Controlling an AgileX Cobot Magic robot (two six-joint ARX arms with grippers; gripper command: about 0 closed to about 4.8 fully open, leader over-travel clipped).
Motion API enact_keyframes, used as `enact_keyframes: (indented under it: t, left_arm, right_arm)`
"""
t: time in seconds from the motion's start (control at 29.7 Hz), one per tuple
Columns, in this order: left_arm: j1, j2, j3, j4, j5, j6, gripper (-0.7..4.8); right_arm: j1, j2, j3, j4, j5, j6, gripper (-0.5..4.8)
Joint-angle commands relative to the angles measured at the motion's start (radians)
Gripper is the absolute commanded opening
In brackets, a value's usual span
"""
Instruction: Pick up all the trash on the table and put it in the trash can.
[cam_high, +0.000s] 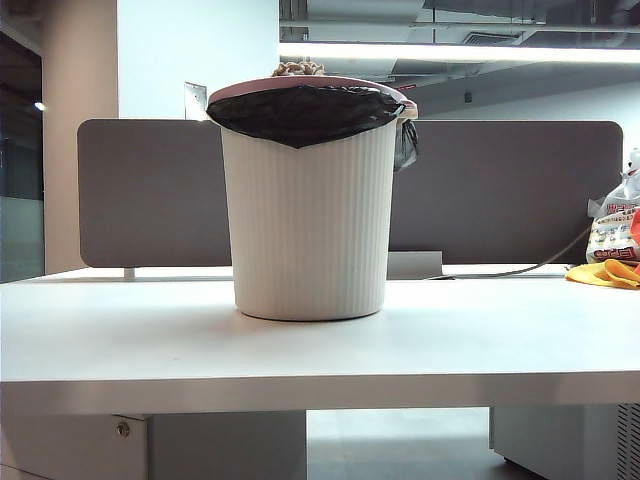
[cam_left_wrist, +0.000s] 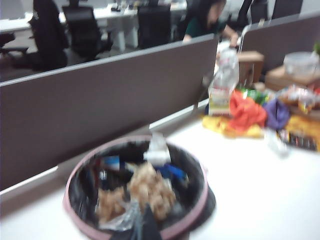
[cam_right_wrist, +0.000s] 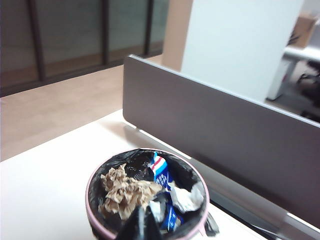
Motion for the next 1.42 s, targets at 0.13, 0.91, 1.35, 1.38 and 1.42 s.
enact_keyframes:
  t: [0.13, 0.91, 1.35, 1.38, 1.42]
  left_arm:
    - [-0.012, -0.289, -0.152, -0.076, -0.033, -0.014, -0.06]
    - [-0.011, -0.954, -1.576, 0.56, -0.082, -0.354, -0.06]
    - [-0.011, -0.954, -1.777, 0.703, -0.148, -0.292, -0.06]
    - [-0.011, -0.954, -1.778, 0.687, -0.153, -0.288, -0.06]
    - [-0.011, -0.954, -1.778, 0.687, -0.166, -0.29, -0.06]
  right_arm:
    - [0.001, -0.32, -0.275, -0.058, 0.116, -0.048, -0.02]
    - [0.001, -1.185, -1.906, 0.77, 0.167, 0.308, -0.02]
    - [-0.001, -1.185, -2.107, 0.777, 0.241, 0.313, -0.02]
    - [0.0, -1.185, -2.107, 0.776, 0.236, 0.313, -0.02]
    - [0.0, -1.185, -2.107, 0.769, 0.228, 0.313, -0.02]
